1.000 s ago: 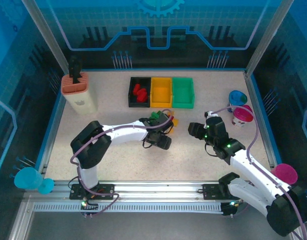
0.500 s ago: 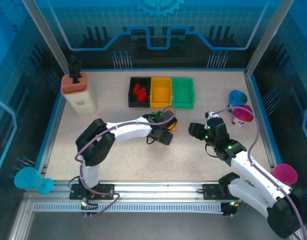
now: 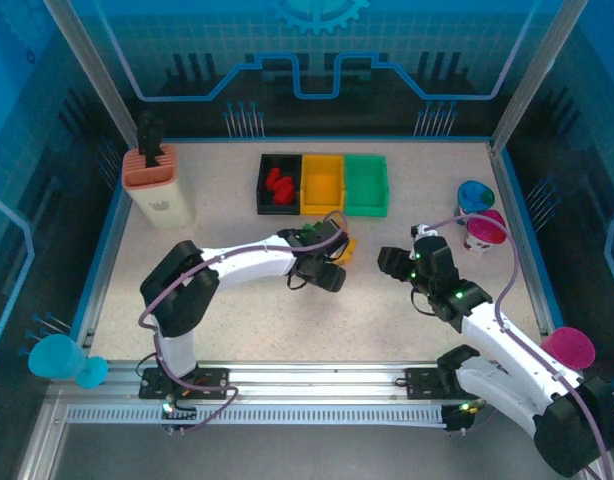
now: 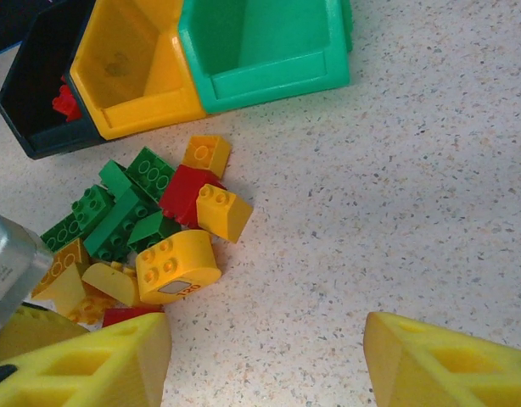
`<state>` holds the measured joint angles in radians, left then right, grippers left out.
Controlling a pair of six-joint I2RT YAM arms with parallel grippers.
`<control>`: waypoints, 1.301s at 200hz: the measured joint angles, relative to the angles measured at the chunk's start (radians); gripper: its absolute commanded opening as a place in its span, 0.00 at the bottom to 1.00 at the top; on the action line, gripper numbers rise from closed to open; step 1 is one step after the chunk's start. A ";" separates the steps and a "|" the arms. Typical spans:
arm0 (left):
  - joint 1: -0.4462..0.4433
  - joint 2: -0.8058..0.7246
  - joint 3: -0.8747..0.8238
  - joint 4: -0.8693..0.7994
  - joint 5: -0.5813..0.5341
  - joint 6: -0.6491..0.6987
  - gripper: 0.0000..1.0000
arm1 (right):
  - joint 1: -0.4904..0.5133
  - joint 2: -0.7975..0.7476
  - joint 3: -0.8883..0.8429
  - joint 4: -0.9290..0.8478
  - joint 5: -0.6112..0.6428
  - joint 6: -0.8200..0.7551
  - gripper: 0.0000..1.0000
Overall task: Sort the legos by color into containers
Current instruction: Pick up the lego from the center of the table.
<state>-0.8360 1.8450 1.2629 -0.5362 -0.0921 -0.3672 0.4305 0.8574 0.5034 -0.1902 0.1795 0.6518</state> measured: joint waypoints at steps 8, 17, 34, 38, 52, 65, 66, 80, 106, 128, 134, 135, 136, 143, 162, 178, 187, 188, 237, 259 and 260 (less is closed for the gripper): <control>0.007 0.000 0.011 -0.012 -0.008 0.000 0.63 | 0.000 0.000 0.000 0.000 0.000 0.000 0.62; 0.013 0.003 0.027 -0.026 -0.017 0.000 0.63 | 0.000 0.000 0.000 0.000 0.000 0.000 0.62; 0.021 0.016 0.057 -0.037 -0.029 -0.001 0.66 | 0.000 -0.002 0.000 0.000 0.000 0.000 0.62; 0.021 0.019 0.061 -0.037 -0.031 -0.003 0.67 | 0.000 -0.002 0.000 0.000 0.000 0.000 0.62; 0.021 0.035 0.072 -0.039 -0.034 -0.014 0.67 | 0.000 -0.006 0.000 -0.001 0.000 0.000 0.62; 0.021 0.048 0.074 -0.042 -0.034 -0.025 0.67 | -0.001 -0.009 0.000 -0.001 0.001 0.000 0.62; 0.021 0.049 0.075 -0.042 -0.034 -0.026 0.67 | -0.001 -0.009 0.000 -0.001 0.001 0.000 0.62; 0.021 0.061 0.076 -0.048 -0.034 -0.031 0.67 | -0.005 -0.009 0.000 -0.001 0.000 0.000 0.62; 0.021 0.078 0.089 -0.064 -0.034 -0.051 0.67 | -0.006 -0.009 -0.002 0.000 0.000 0.000 0.62; 0.021 0.098 0.108 -0.065 -0.034 -0.057 0.66 | -0.006 -0.009 -0.010 0.000 0.000 0.000 0.62; 0.021 0.105 0.113 -0.065 -0.034 -0.061 0.65 | -0.006 -0.009 -0.012 0.000 0.000 0.000 0.62; 0.021 0.106 0.113 -0.065 -0.034 -0.061 0.65 | -0.006 -0.009 -0.012 0.000 0.000 0.000 0.62; 0.021 0.107 0.114 -0.065 -0.034 -0.061 0.65 | -0.006 -0.009 -0.012 0.000 0.000 0.000 0.62; 0.020 0.115 0.118 -0.065 -0.034 -0.066 0.64 | -0.006 -0.009 -0.014 0.000 0.000 0.000 0.62; 0.018 0.136 0.125 -0.066 -0.034 -0.078 0.62 | -0.009 -0.010 -0.016 0.000 0.000 0.000 0.62; 0.014 0.141 0.136 -0.069 -0.034 -0.080 0.59 | -0.014 -0.010 -0.016 0.000 0.000 0.000 0.62; 0.012 0.144 0.142 -0.069 -0.034 -0.080 0.57 | -0.016 -0.010 -0.016 0.000 0.000 0.000 0.62; 0.012 0.145 0.143 -0.069 -0.034 -0.080 0.57 | -0.016 -0.010 -0.016 0.000 0.000 0.000 0.62; 0.010 0.169 0.150 -0.072 -0.045 -0.084 0.40 | -0.024 -0.016 -0.020 0.000 -0.001 0.000 0.62; 0.009 0.173 0.151 -0.078 -0.053 -0.082 0.37 | -0.027 -0.016 -0.020 0.000 -0.001 0.000 0.62; 0.009 0.173 0.151 -0.079 -0.053 -0.082 0.36 | -0.027 -0.016 -0.020 0.000 -0.001 0.000 0.62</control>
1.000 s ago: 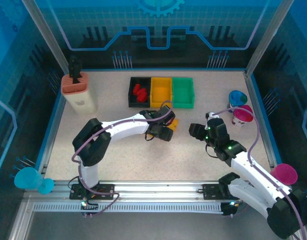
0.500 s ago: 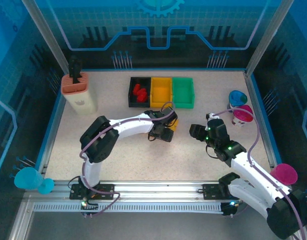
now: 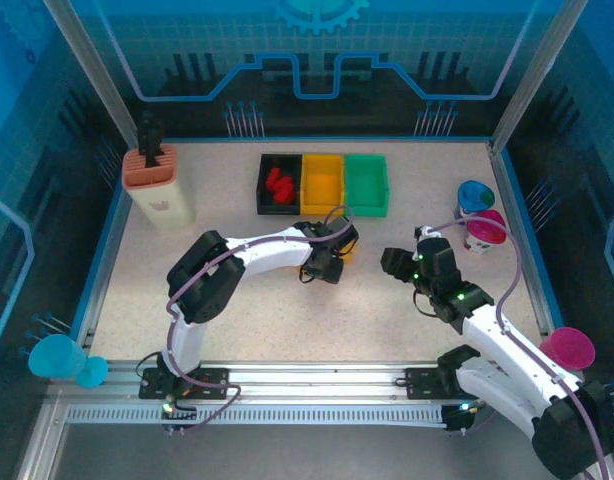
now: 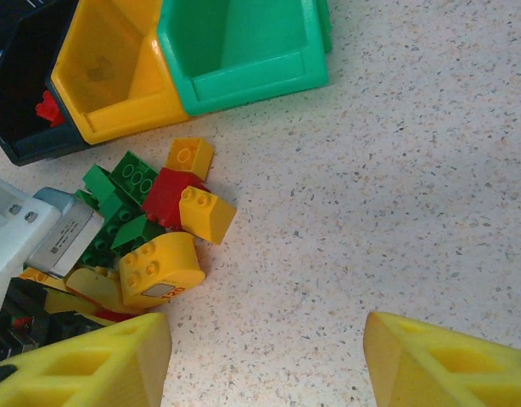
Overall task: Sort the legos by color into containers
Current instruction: Pick up the lego from the center of the table, then place the lego in the container.
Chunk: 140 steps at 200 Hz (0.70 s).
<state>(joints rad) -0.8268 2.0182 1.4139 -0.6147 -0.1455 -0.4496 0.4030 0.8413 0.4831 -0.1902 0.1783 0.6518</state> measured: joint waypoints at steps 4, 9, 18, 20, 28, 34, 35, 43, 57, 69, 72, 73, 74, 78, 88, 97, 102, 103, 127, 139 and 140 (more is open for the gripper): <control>-0.001 0.000 0.002 -0.002 -0.002 0.000 0.36 | 0.000 0.000 0.000 0.000 -0.001 0.000 0.62; -0.001 0.000 0.003 -0.004 -0.005 0.000 0.36 | 0.000 0.000 0.000 0.000 -0.002 0.000 0.62; -0.001 0.000 0.004 -0.009 -0.010 0.001 0.35 | 0.000 0.000 0.000 0.000 -0.003 0.000 0.62; -0.002 0.000 0.004 -0.010 -0.012 0.002 0.35 | 0.000 0.000 0.000 0.000 -0.003 0.000 0.62; -0.002 0.000 0.004 -0.013 -0.015 0.003 0.35 | 0.000 0.000 0.000 0.000 -0.003 0.000 0.62; -0.003 -0.001 0.004 -0.016 -0.018 0.003 0.35 | 0.000 0.000 0.000 0.000 -0.003 0.000 0.62; -0.003 -0.002 0.004 -0.017 -0.018 0.003 0.35 | 0.000 0.000 0.000 0.000 -0.003 0.000 0.62; -0.003 -0.005 0.004 -0.025 -0.019 0.003 0.34 | 0.000 0.000 0.000 0.000 -0.003 0.000 0.62; -0.005 -0.026 0.003 -0.040 -0.019 0.005 0.35 | 0.000 0.000 0.000 0.000 -0.003 0.000 0.62; -0.005 -0.066 0.002 -0.051 -0.019 0.011 0.35 | 0.000 0.000 0.000 0.000 -0.003 0.000 0.62; -0.004 -0.077 0.002 -0.052 -0.019 0.012 0.35 | 0.000 0.000 0.000 0.000 -0.003 0.000 0.62; -0.004 -0.080 0.002 -0.053 -0.019 0.013 0.35 | 0.000 0.000 0.000 0.000 -0.003 0.000 0.62; -0.004 -0.087 0.002 -0.055 -0.019 0.014 0.35 | 0.000 0.000 0.000 0.000 -0.003 0.000 0.62; -0.002 -0.105 0.002 -0.055 -0.019 0.016 0.35 | 0.000 0.000 0.000 0.000 -0.003 0.000 0.62; 0.005 -0.159 0.002 -0.058 -0.019 0.031 0.36 | 0.000 0.000 0.000 0.000 -0.003 0.000 0.62; 0.017 -0.212 0.002 -0.057 -0.016 0.038 0.36 | 0.000 0.000 0.000 0.000 -0.003 0.000 0.62; 0.029 -0.242 0.002 -0.055 -0.014 0.041 0.36 | -0.001 0.000 0.000 0.000 -0.003 0.000 0.62; 0.031 -0.246 0.002 -0.054 -0.014 0.041 0.36 | -0.001 0.000 0.000 0.000 -0.003 0.000 0.62; 0.124 -0.346 0.003 -0.031 -0.008 0.058 0.36 | -0.004 0.000 0.000 0.000 -0.006 0.002 0.62; 0.184 -0.363 0.003 -0.018 -0.006 0.060 0.36 | -0.005 0.000 -0.001 0.000 -0.007 0.004 0.62; 0.187 -0.363 0.003 -0.017 -0.007 0.060 0.36 | -0.005 0.000 -0.002 0.000 -0.007 0.004 0.62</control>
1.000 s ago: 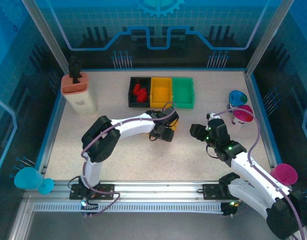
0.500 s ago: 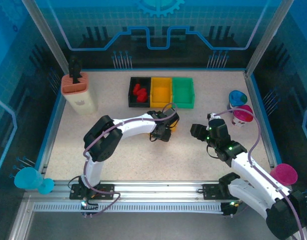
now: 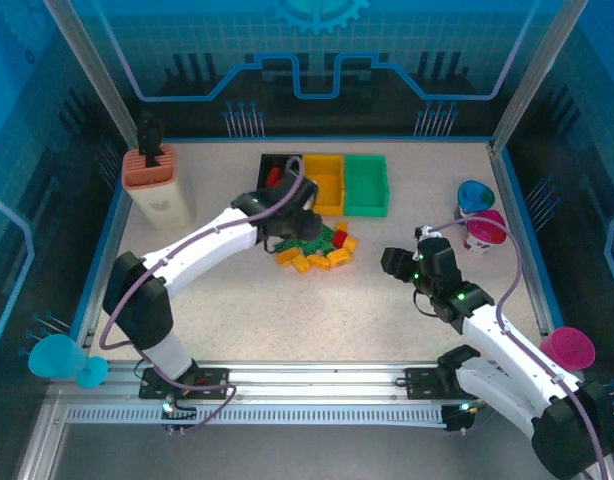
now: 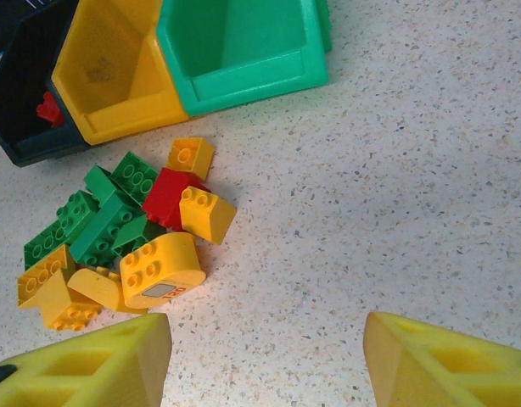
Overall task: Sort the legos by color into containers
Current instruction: Place the lego in the container.
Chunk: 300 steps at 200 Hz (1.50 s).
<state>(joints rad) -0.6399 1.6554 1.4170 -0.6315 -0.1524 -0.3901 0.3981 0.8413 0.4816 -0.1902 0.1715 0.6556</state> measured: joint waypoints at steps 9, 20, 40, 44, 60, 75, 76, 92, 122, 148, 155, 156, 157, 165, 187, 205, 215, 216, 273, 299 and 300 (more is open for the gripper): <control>0.038 0.000 0.000 0.014 0.000 0.000 0.36 | 0.000 -0.003 -0.004 0.000 -0.003 0.000 0.62; 0.086 0.005 0.000 0.029 0.000 0.000 0.36 | 0.000 -0.011 -0.011 -0.001 -0.004 0.000 0.62; 0.154 0.031 0.009 0.046 -0.010 0.003 0.36 | 0.000 -0.026 -0.013 -0.005 -0.004 0.000 0.62; 0.164 0.040 0.014 0.049 -0.013 0.004 0.36 | 0.000 -0.031 -0.013 -0.005 -0.004 0.000 0.62; 0.211 0.097 0.053 0.062 -0.017 0.004 0.36 | 0.000 -0.044 -0.016 -0.005 -0.004 0.000 0.62; 0.247 0.161 0.096 0.074 -0.023 0.004 0.36 | 0.000 -0.051 -0.018 -0.011 -0.004 0.000 0.62; 0.249 0.164 0.098 0.074 -0.024 0.004 0.36 | 0.000 -0.051 -0.019 -0.012 -0.004 0.000 0.62; 0.280 0.231 0.146 0.078 -0.037 0.004 0.36 | 0.000 -0.053 -0.021 -0.013 -0.005 0.000 0.62; 0.305 0.329 0.248 0.069 -0.063 0.008 0.37 | 0.000 -0.053 -0.025 -0.021 -0.007 0.000 0.62; 0.312 0.395 0.341 0.053 -0.078 0.023 0.38 | 0.000 -0.053 -0.025 -0.022 -0.008 0.000 0.62; 0.314 0.409 0.362 0.050 -0.083 0.027 0.38 | 0.000 -0.053 -0.025 -0.023 -0.011 0.000 0.62; 0.314 0.411 0.364 0.050 -0.084 0.027 0.39 | 0.000 -0.053 -0.025 -0.023 -0.011 0.000 0.62; 0.314 0.412 0.365 0.050 -0.084 0.027 0.39 | 0.000 -0.053 -0.025 -0.023 -0.012 0.000 0.62; 0.316 0.426 0.385 0.044 -0.092 0.032 0.39 | 0.000 -0.053 -0.025 -0.023 -0.015 0.001 0.62; 0.320 0.451 0.414 0.033 -0.111 0.044 0.42 | 0.000 -0.053 -0.025 -0.023 -0.020 0.004 0.62; 0.322 0.461 0.417 0.026 -0.122 0.058 0.50 | 0.000 -0.053 -0.025 -0.023 -0.023 0.007 0.62; 0.325 0.465 0.421 0.020 -0.125 0.055 0.64 | 0.000 -0.053 -0.025 -0.023 -0.023 0.008 0.62; 0.325 0.466 0.422 0.019 -0.124 0.058 0.65 | 0.000 -0.053 -0.025 -0.023 -0.023 0.008 0.62; 0.335 0.399 0.377 0.025 -0.117 0.063 0.78 | 0.000 -0.032 -0.024 -0.021 -0.047 0.010 0.64; 0.335 0.214 0.214 0.068 -0.089 0.048 0.78 | 0.000 0.021 -0.008 -0.022 -0.057 0.005 0.65; 0.335 0.209 0.209 0.071 -0.088 0.048 0.78 | 0.000 0.023 -0.006 -0.023 -0.058 0.005 0.65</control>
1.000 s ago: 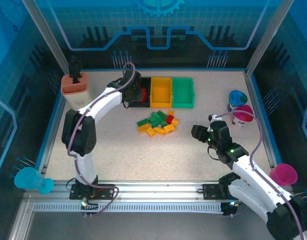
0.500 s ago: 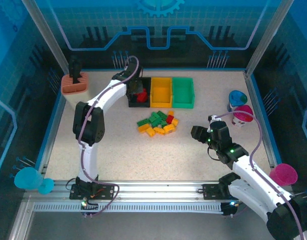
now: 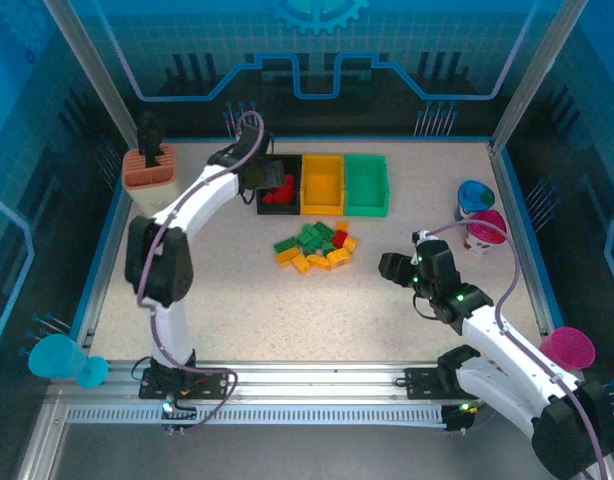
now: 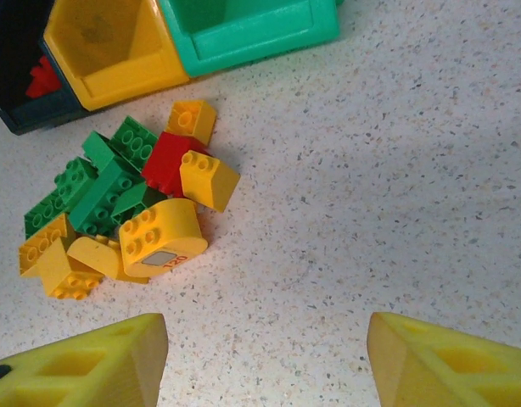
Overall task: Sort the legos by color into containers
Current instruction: Place the lego in the container, then pick up the lego from the center of the table.
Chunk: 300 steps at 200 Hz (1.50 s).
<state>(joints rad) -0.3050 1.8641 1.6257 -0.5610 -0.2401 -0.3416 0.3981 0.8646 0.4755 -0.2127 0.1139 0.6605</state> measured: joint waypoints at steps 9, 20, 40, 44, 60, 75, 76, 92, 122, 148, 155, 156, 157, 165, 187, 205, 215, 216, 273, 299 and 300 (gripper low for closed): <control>-0.001 -0.077 -0.059 0.023 0.010 -0.003 0.78 | 0.000 0.027 0.019 -0.004 -0.005 -0.006 0.64; -0.005 -0.166 -0.121 0.051 0.024 -0.009 0.78 | 0.000 0.066 0.051 -0.003 -0.013 -0.012 0.64; -0.017 -0.290 -0.215 0.089 0.040 -0.023 0.78 | 0.003 0.150 0.127 -0.004 -0.023 -0.028 0.65; -0.019 -0.306 -0.232 0.095 0.041 -0.024 0.78 | 0.003 0.167 0.144 -0.004 -0.025 -0.031 0.65; -0.040 -0.370 -0.318 0.115 0.047 -0.026 0.78 | 0.017 0.257 0.226 -0.013 -0.032 -0.047 0.65; -0.063 -0.409 -0.400 0.122 0.050 -0.027 0.78 | 0.037 0.355 0.322 -0.040 -0.040 -0.063 0.66; -0.065 -0.412 -0.407 0.122 0.050 -0.027 0.78 | 0.038 0.365 0.333 -0.043 -0.039 -0.063 0.65; -0.086 -0.441 -0.481 0.119 0.051 -0.036 0.78 | 0.063 0.478 0.454 -0.091 -0.040 -0.073 0.66; -0.104 -0.513 -0.590 0.122 0.055 -0.061 0.78 | 0.121 0.677 0.671 -0.195 -0.009 -0.071 0.68; -0.106 -0.549 -0.617 0.123 0.055 -0.079 0.78 | 0.158 0.816 0.796 -0.280 0.022 -0.058 0.67; -0.110 -0.554 -0.621 0.126 0.055 -0.079 0.78 | 0.161 0.848 0.817 -0.296 0.032 -0.055 0.66; -0.111 -0.556 -0.621 0.126 0.055 -0.079 0.78 | 0.161 0.851 0.819 -0.298 0.033 -0.054 0.66; -0.111 -0.556 -0.622 0.126 0.055 -0.079 0.78 | 0.162 0.856 0.822 -0.301 0.036 -0.054 0.66; -0.117 -0.565 -0.629 0.127 0.055 -0.080 0.78 | 0.164 0.882 0.835 -0.316 0.044 -0.049 0.64; -0.127 -0.591 -0.660 0.130 0.055 -0.083 0.78 | 0.164 0.944 0.859 -0.351 0.066 -0.040 0.59; -0.129 -0.602 -0.682 0.130 0.054 -0.089 0.78 | 0.164 0.989 0.876 -0.362 0.070 -0.032 0.58; -0.129 -0.603 -0.689 0.129 0.055 -0.095 0.78 | 0.164 1.009 0.883 -0.363 0.070 -0.031 0.58; -0.129 -0.603 -0.690 0.130 0.055 -0.096 0.78 | 0.164 1.011 0.883 -0.363 0.070 -0.031 0.58; -0.130 -0.611 -0.711 0.133 0.054 -0.105 0.78 | 0.164 1.107 0.970 -0.367 0.093 -0.032 0.59; -0.130 -0.618 -0.712 0.134 0.054 -0.105 0.78 | 0.164 1.132 0.993 -0.367 0.101 -0.032 0.59; -0.130 -0.618 -0.712 0.134 0.054 -0.105 0.78 | 0.164 1.133 0.993 -0.367 0.101 -0.032 0.59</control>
<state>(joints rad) -0.4351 1.2457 0.9134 -0.4274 -0.1864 -0.4465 0.5621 1.9972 1.4681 -0.5800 0.2150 0.6285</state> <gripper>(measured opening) 0.777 0.589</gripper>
